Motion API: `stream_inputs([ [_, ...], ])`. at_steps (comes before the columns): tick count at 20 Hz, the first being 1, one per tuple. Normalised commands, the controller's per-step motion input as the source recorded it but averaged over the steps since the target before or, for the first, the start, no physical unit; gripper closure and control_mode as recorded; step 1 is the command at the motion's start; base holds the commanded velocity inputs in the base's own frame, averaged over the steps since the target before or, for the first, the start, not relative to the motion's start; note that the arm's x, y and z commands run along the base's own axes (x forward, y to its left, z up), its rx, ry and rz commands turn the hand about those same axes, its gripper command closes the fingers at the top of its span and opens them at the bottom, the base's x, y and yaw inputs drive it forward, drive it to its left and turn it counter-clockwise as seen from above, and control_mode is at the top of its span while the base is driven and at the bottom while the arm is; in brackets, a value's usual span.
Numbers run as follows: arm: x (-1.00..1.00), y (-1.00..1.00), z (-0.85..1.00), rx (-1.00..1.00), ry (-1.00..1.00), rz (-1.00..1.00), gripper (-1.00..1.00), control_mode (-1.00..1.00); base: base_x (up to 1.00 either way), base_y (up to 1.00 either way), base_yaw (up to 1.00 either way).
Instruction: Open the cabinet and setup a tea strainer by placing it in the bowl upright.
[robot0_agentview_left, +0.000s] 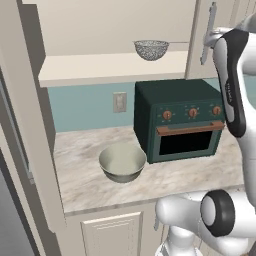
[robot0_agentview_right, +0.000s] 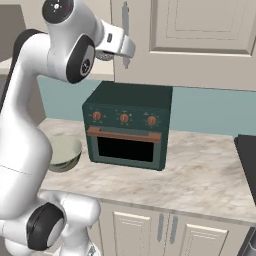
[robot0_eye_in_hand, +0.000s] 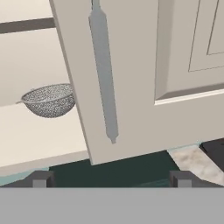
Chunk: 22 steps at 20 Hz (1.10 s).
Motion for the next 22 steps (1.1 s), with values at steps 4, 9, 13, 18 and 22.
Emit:
stream_inputs([
  [4, 0.38, -0.02, 0.00, 0.00, 0.00, 0.00, -1.00, -1.00, 0.00, 0.00, 0.00],
  [9, 0.29, -0.16, 0.00, 0.00, 0.00, 0.00, -1.00, -1.00, 0.00, 0.00, 0.00],
  [13, 0.28, -0.08, 0.00, 0.00, 0.00, 0.00, -1.00, -1.00, 0.00, 0.00, 0.00],
  [18, 0.26, 0.00, 0.00, 0.00, 0.00, 0.00, -1.00, -1.00, 0.00, 0.00, 0.00],
  [22, 0.40, 0.00, -0.04, 0.00, 0.00, 0.00, -1.00, -1.00, 0.00, 0.00, 0.00],
])
